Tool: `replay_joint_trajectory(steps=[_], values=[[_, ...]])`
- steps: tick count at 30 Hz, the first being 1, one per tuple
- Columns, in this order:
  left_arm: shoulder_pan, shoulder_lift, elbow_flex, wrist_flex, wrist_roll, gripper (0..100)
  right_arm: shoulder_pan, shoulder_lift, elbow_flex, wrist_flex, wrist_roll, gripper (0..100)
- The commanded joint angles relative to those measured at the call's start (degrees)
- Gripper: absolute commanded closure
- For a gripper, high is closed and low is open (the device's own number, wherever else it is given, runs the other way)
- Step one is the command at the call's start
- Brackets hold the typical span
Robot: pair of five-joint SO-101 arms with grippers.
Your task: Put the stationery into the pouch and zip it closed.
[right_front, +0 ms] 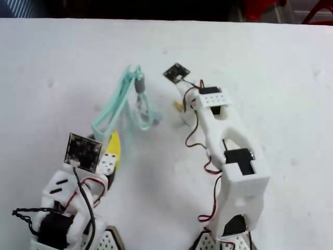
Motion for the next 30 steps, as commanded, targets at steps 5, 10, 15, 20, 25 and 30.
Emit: replay_joint_trajectory(steps=[5, 10, 15, 20, 25, 30], values=[[0.0, -0.7, -0.4, -2.1, -0.4, 98, 0.5, 0.0, -1.8, 0.7, 0.0, 98.0], [0.1, -0.7, 0.4, -2.5, -0.4, 98, 0.3, -0.4, -0.5, 0.8, 0.0, 98.1], [0.1, -0.7, 0.4, -2.5, -0.4, 98, 0.3, -0.5, -0.2, 0.1, 0.0, 98.1], [0.2, -0.7, 0.2, -2.5, -0.4, 98, 0.1, -0.5, -0.3, 0.0, 0.0, 98.1], [3.6, -0.7, -0.1, -2.5, 4.0, 98, 0.1, -0.5, -0.3, 0.0, 0.0, 98.1], [6.7, -0.7, 1.8, -3.8, 3.5, 98, 0.1, -0.5, -0.3, 0.0, 0.0, 98.1]])
